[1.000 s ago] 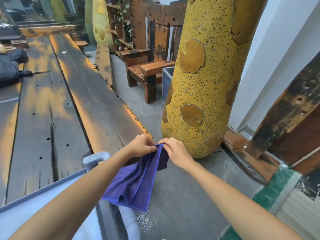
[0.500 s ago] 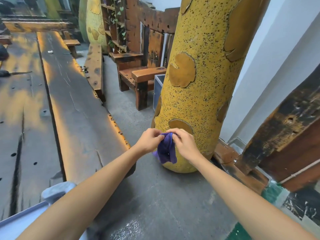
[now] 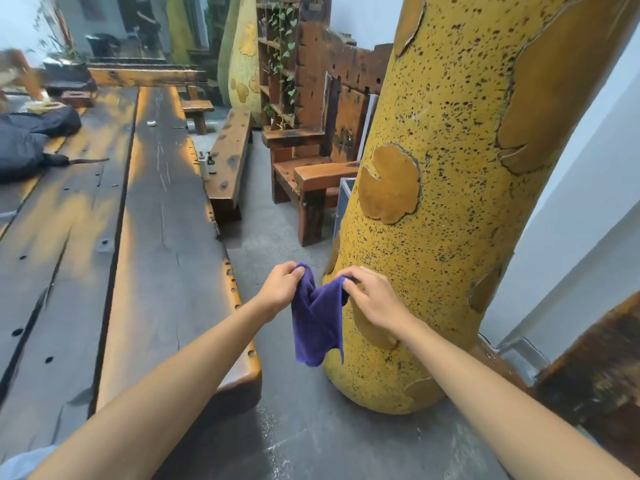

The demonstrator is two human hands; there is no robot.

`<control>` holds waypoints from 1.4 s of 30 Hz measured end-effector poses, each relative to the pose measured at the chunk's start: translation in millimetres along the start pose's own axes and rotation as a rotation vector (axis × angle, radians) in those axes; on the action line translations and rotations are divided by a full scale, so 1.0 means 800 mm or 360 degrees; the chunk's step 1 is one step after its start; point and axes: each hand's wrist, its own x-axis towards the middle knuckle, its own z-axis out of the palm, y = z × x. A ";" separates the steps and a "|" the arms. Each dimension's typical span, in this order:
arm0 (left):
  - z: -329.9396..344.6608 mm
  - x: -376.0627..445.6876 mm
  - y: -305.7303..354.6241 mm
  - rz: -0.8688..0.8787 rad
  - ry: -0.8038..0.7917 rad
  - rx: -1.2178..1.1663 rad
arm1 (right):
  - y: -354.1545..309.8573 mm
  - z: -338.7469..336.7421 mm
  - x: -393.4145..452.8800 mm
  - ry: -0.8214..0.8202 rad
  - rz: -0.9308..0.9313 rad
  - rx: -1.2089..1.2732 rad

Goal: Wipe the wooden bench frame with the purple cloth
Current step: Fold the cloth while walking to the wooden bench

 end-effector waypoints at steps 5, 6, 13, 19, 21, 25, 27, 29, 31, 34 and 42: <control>0.009 0.081 0.033 0.0051 0.0164 0.0042 | 0.049 -0.014 0.083 -0.0024 0.0051 0.0145; 0.011 0.095 0.039 0.0060 0.0209 0.0029 | 0.059 -0.015 0.095 -0.0031 0.0063 0.0171; 0.013 0.183 0.059 0.0040 0.0422 -0.0043 | 0.101 -0.011 0.174 -0.0011 0.0189 0.0313; 0.002 0.258 0.026 -0.0070 0.0378 -0.0128 | 0.125 0.031 0.269 -0.0071 0.0382 0.0430; -0.009 0.289 0.012 -0.0103 0.0327 -0.0156 | 0.129 0.051 0.305 -0.0125 0.0376 0.0486; -0.037 0.355 -0.005 -0.0118 0.0200 -0.0217 | 0.135 0.093 0.392 -0.0258 0.0433 0.0699; -0.054 0.388 -0.004 -0.0066 0.0182 -0.0202 | 0.135 0.113 0.438 -0.0276 0.0552 0.0872; -0.074 0.419 -0.003 -0.0033 0.0199 -0.0170 | 0.134 0.133 0.490 -0.0250 0.0807 0.1183; -0.094 0.448 -0.002 -0.0030 0.0175 -0.0135 | 0.129 0.145 0.541 -0.0203 0.1093 0.1620; -0.124 0.486 -0.006 0.0027 0.0099 -0.0001 | 0.116 0.161 0.609 -0.0221 0.1340 0.1890; -0.169 0.529 -0.051 -0.0042 -0.0154 0.0117 | 0.111 0.216 0.708 -0.0530 0.1106 0.0846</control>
